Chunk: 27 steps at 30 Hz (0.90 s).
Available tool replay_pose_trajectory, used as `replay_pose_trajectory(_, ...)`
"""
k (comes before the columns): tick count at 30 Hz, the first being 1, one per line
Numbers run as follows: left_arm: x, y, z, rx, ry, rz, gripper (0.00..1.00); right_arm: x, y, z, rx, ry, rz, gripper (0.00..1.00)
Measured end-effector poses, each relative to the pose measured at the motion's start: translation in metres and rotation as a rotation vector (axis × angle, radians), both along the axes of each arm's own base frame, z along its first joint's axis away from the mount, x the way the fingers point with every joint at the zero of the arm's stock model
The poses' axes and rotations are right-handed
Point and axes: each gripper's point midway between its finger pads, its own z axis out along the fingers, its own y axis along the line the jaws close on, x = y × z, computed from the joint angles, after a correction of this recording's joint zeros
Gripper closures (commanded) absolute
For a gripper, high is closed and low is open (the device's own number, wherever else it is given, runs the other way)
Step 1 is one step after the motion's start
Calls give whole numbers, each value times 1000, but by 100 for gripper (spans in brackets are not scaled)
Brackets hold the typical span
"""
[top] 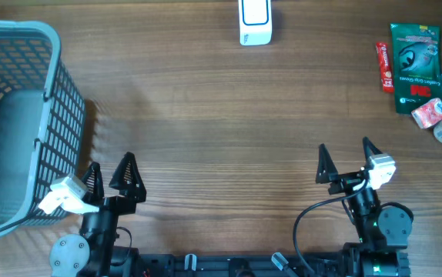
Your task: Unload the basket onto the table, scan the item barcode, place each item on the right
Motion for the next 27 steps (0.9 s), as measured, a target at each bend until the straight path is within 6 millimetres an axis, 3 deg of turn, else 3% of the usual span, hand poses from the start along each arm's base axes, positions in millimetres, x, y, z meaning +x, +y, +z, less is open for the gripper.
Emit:
replay_pose_trajectory(20, 0, 0, 0, 0, 0, 0, 0, 0, -2, 0, 0, 0, -13, 0)
replay_pose_trajectory(27, 4, 14, -3, 6, -9, 83, 0, 0, -2, 0, 0, 0, -13, 0)
